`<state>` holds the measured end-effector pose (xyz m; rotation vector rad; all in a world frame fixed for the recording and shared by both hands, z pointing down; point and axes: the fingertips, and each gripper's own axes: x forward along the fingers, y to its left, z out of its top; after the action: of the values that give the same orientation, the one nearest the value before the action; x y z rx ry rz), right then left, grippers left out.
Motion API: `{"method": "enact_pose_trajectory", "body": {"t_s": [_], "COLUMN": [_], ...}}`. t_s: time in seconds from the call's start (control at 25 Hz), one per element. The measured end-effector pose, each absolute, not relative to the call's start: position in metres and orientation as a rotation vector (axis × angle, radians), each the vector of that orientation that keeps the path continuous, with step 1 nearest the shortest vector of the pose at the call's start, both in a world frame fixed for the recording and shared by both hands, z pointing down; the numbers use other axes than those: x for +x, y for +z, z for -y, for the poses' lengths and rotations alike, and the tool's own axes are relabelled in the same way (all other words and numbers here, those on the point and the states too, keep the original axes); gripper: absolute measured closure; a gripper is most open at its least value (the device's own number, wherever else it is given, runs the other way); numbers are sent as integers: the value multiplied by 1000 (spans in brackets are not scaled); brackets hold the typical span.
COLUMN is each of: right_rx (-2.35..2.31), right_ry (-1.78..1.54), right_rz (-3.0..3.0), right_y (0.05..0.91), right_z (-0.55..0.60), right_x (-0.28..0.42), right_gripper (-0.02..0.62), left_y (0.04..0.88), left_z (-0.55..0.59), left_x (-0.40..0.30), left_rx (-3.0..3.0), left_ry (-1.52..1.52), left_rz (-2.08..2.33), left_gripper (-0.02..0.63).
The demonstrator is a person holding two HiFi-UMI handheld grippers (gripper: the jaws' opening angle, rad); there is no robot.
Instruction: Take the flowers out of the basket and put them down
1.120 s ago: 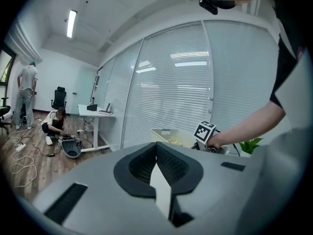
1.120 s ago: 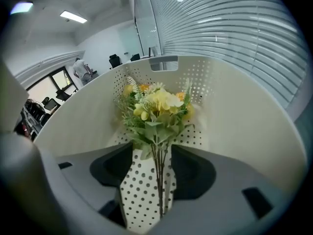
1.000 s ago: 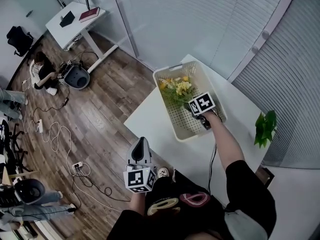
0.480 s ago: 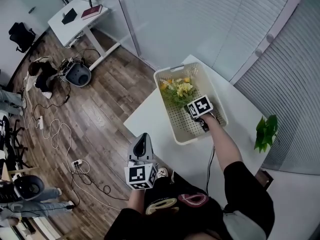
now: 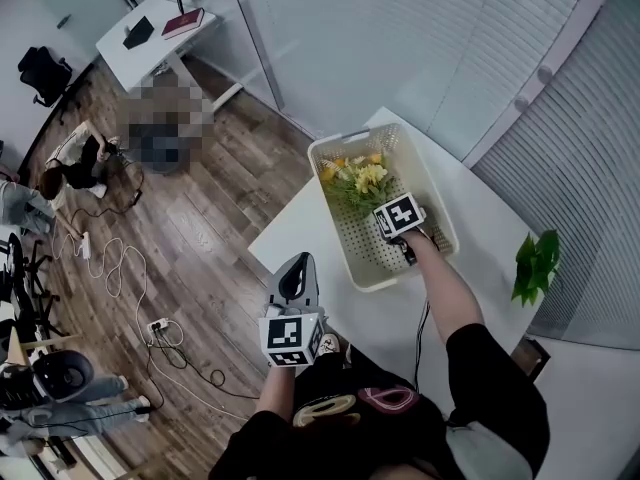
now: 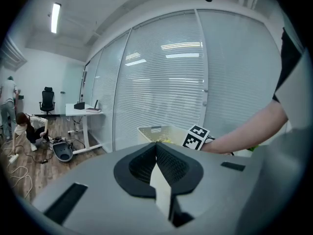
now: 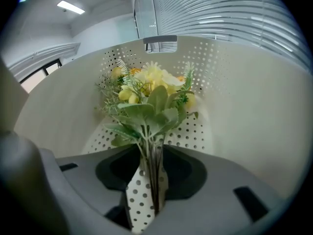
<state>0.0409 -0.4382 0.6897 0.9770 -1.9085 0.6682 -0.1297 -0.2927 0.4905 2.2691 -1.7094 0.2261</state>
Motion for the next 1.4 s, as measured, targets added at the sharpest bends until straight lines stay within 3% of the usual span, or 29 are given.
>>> {"method": "enact_pose_trajectory", "body": {"t_s": [0.6, 1.4], "right_rx": [1012, 1029], "right_ry": [612, 599], "right_rz": [1926, 2015], "right_y": [683, 628], "right_z": [443, 441], "right_x": [41, 38], "right_gripper": [541, 554], "left_y": [508, 514], "left_z": [292, 280], "left_x": [-131, -124], "left_rx": [2217, 2225], "left_ry": [280, 318], "left_rz": [1679, 1615], "left_gripper": [589, 589]}}
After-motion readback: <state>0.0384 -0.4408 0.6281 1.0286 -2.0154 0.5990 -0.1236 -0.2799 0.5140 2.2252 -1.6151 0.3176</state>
